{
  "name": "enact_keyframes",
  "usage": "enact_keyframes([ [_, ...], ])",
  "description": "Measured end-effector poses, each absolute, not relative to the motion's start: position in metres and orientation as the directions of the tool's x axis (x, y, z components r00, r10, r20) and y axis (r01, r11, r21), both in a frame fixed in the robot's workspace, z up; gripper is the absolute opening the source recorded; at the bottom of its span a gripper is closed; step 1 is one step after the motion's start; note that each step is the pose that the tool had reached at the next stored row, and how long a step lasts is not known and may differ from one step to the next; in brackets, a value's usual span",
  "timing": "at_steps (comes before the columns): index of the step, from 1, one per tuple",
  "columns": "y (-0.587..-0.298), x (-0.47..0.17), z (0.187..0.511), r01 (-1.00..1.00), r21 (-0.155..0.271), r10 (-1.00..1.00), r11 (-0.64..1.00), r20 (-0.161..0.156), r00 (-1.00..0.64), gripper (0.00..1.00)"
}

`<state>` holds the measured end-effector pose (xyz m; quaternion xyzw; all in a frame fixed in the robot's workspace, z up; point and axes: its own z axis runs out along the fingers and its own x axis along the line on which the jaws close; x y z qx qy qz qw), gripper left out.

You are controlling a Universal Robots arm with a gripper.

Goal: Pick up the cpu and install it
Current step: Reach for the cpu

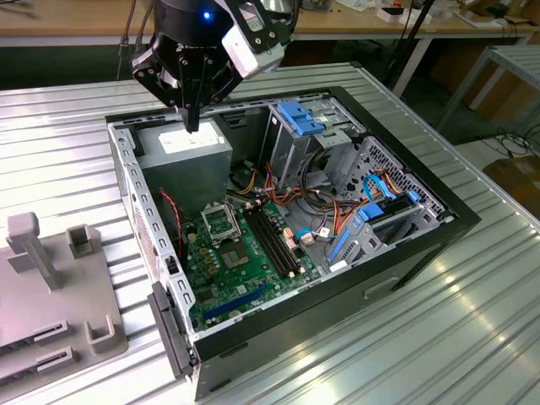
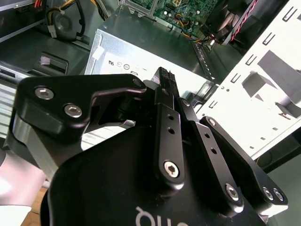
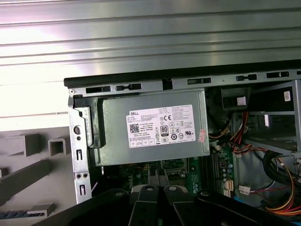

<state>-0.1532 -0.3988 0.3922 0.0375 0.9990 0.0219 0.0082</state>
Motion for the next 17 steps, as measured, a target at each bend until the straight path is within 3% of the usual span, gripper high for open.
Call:
enact_keyframes([
  [17, -0.3989, -0.1567, 0.3918, 0.075, 0.044, 0.075, 0.996, -0.01, -0.997, 0.11],
])
